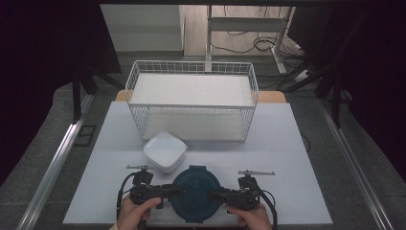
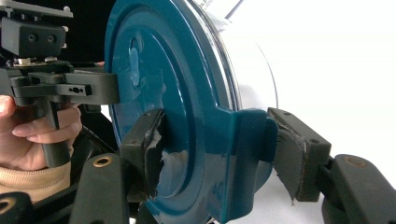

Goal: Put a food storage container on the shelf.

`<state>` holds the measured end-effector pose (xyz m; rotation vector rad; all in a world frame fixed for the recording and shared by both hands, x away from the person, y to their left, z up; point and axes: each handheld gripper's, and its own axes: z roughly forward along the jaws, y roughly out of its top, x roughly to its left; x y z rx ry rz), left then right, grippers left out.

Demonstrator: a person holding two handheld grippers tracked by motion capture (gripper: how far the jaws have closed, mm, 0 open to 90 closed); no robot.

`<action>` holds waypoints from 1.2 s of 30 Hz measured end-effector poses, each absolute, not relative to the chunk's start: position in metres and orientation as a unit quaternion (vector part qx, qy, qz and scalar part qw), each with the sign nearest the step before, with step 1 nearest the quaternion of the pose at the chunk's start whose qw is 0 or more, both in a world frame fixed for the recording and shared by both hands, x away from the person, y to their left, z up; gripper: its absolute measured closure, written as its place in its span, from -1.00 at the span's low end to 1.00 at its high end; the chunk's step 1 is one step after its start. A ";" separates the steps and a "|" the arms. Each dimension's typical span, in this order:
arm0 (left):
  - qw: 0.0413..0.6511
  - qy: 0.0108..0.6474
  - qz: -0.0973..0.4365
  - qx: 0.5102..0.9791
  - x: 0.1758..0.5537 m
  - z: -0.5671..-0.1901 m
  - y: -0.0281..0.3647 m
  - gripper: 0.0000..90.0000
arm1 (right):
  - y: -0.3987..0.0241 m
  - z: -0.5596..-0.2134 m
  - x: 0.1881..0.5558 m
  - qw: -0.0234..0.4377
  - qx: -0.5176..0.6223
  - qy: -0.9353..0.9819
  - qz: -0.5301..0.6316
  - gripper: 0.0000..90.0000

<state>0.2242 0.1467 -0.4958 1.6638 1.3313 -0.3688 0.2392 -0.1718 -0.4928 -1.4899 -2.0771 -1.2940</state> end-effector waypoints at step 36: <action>0.508 0.496 -0.081 0.699 0.256 -0.408 0.150 -0.09 | -0.169 -0.407 0.278 0.074 -0.447 -0.740 -0.497 -0.14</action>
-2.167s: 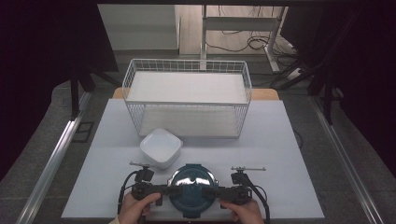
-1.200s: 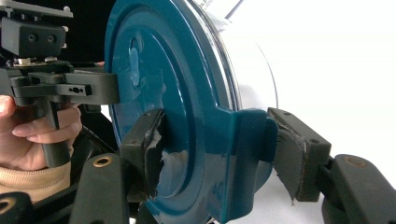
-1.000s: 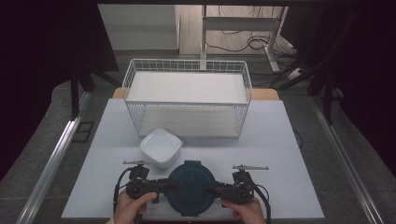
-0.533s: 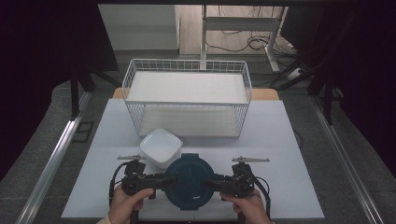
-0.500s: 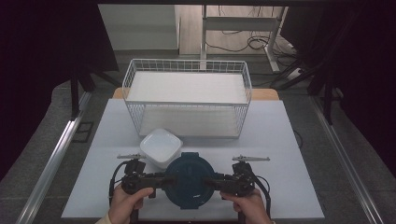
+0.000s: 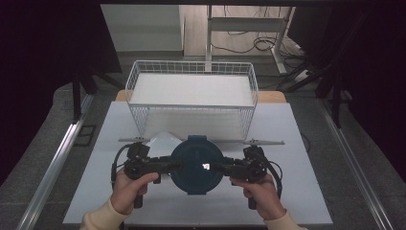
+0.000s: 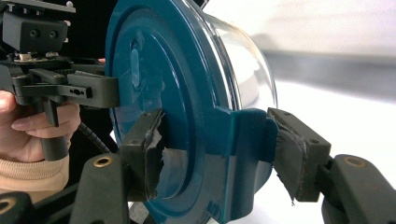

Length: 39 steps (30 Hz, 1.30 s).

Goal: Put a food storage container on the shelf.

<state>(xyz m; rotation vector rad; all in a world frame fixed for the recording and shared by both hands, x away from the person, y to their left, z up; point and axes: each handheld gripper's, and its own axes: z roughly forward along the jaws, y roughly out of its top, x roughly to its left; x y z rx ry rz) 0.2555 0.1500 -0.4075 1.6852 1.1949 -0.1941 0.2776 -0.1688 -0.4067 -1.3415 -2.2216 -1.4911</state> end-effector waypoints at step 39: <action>0.539 0.469 -0.074 0.696 0.341 -0.319 0.172 -0.07 | -0.152 -0.304 0.361 0.030 -0.406 -0.755 -0.514 -0.11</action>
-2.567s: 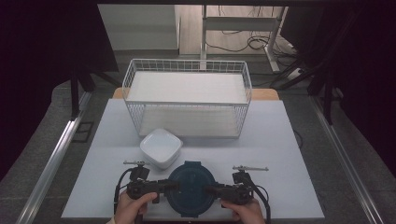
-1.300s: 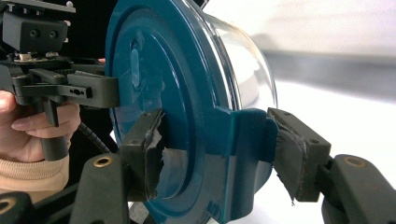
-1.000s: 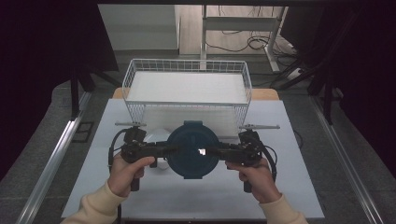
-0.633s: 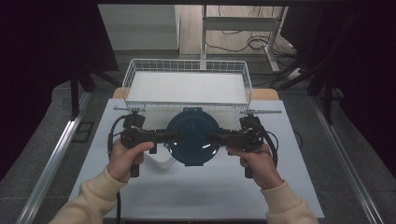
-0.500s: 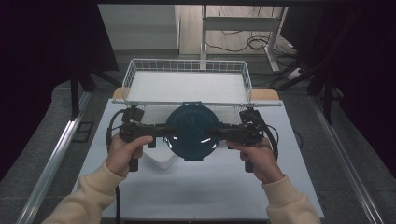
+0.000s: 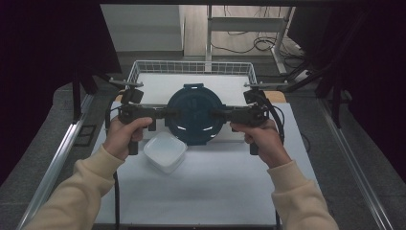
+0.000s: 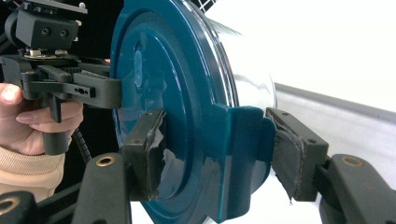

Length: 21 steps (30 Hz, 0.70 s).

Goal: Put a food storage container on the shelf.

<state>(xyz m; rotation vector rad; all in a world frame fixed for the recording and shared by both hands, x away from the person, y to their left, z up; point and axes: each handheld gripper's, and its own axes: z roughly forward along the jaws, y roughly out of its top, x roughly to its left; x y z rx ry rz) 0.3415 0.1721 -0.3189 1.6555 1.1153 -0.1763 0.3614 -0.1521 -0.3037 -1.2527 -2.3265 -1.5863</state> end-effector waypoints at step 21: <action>0.537 0.468 -0.089 0.696 0.398 -0.295 0.183 -0.04 | -0.146 -0.281 0.417 0.039 -0.406 -0.750 -0.521 -0.09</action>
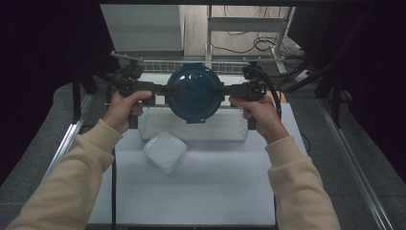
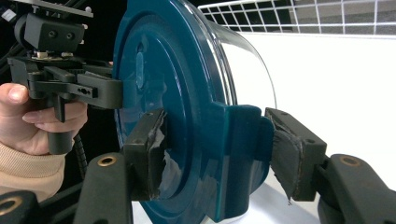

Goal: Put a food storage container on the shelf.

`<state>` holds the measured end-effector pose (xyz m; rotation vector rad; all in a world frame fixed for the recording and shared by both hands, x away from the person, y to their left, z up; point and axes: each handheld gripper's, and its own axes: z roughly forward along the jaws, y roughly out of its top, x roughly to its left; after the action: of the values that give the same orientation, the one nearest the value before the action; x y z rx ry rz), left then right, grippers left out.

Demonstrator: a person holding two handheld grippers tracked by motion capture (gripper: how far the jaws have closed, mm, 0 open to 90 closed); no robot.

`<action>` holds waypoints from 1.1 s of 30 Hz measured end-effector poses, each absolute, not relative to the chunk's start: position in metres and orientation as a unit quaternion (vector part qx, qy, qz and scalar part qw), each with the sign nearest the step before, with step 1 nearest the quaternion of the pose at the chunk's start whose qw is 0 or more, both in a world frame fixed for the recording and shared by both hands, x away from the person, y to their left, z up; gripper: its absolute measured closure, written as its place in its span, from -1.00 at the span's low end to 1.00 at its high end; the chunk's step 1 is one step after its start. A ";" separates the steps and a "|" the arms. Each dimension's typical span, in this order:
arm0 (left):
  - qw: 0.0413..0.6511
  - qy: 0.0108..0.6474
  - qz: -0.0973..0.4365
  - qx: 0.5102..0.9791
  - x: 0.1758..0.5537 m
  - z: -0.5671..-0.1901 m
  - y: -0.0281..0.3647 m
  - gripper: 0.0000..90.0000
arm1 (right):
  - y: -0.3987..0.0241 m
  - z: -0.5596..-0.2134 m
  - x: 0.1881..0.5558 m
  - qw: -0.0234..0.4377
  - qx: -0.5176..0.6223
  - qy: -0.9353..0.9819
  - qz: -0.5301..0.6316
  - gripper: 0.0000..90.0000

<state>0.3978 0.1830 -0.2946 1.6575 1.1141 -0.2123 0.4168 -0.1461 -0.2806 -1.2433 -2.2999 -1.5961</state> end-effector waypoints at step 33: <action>0.524 0.526 -0.169 0.648 0.478 -0.321 0.191 -0.06 | -0.145 -0.302 0.490 0.107 -0.474 -0.712 -0.506 -0.11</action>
<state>0.4775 0.1906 -0.3208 1.5510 1.2589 -0.4057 0.4897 -0.1450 -0.3021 -1.3968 -2.0974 -1.4909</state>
